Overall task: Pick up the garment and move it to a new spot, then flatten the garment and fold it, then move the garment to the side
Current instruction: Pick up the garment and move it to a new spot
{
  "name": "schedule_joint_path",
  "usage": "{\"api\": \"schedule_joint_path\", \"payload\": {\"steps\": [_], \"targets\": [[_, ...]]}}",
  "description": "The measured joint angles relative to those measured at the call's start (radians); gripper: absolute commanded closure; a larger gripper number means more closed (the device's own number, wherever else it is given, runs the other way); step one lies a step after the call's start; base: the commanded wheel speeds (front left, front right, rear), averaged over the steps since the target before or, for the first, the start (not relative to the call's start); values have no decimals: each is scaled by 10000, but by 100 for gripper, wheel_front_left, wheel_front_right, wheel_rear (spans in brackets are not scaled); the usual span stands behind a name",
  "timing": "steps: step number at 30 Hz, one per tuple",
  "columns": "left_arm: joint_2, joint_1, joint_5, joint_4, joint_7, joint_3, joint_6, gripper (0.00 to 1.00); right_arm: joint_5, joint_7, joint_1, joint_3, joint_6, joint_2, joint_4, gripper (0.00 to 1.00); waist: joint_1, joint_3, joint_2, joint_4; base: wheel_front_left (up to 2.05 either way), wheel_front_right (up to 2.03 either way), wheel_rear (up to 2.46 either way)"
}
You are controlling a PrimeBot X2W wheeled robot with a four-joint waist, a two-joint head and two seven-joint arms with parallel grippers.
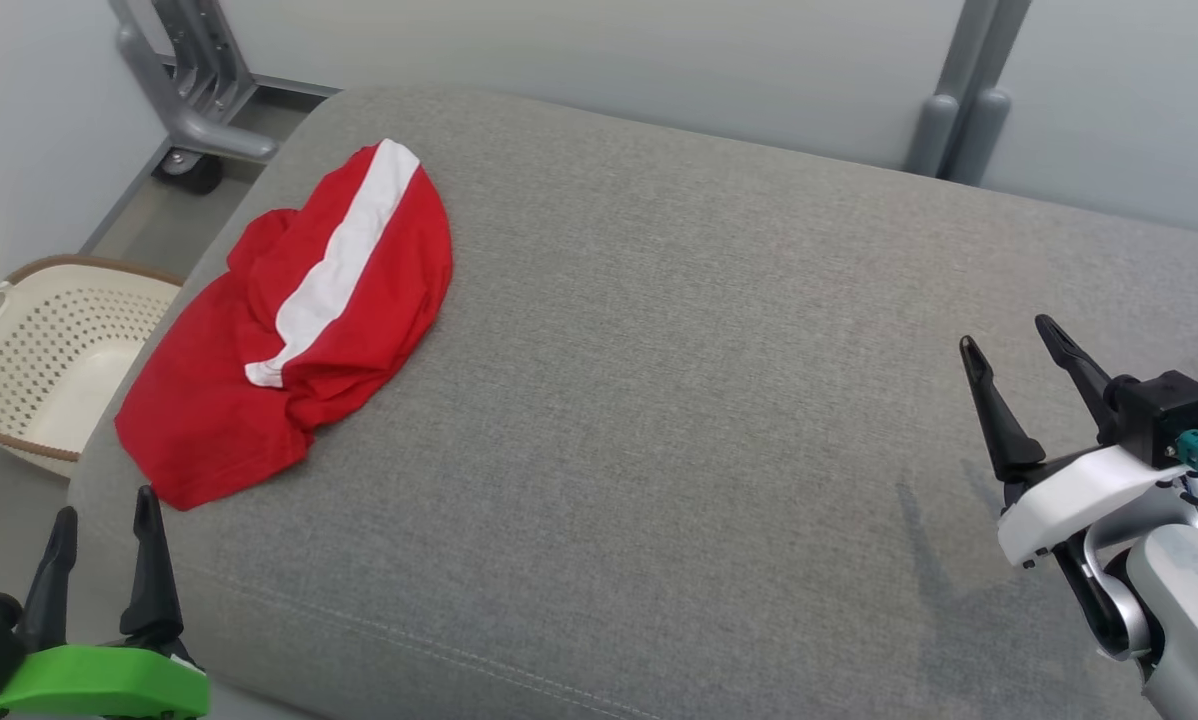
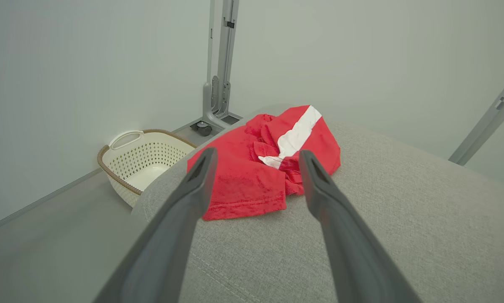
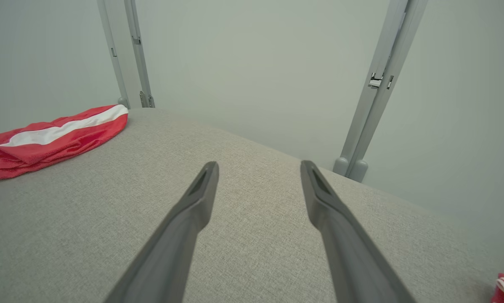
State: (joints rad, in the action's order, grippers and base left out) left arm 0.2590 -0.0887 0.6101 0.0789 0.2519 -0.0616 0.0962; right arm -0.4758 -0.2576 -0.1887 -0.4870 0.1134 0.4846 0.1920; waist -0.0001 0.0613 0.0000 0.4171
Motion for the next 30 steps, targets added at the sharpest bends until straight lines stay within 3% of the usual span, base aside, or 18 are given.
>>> {"api": "schedule_joint_path", "payload": {"steps": [9,20,25,30], "targets": [[117,-180,25,-58,0,399,-6,0,19,0,11,-96,21,-138,-113,0,0,-266,0,829,0,0,0],[148,-217,357,-261,-6,566,-320,0,111,192,6,167,27,138,-472,0,0,304,0,751,0,0,0],[31,163,1233,-203,-686,355,-692,0,228,431,-137,336,46,462,-794,0,0,694,0,723,0,0,0],[700,1195,1317,167,-1956,171,-844,0,460,742,-592,351,100,673,-1197,0,1,1290,0,638,0,0,0]]}}
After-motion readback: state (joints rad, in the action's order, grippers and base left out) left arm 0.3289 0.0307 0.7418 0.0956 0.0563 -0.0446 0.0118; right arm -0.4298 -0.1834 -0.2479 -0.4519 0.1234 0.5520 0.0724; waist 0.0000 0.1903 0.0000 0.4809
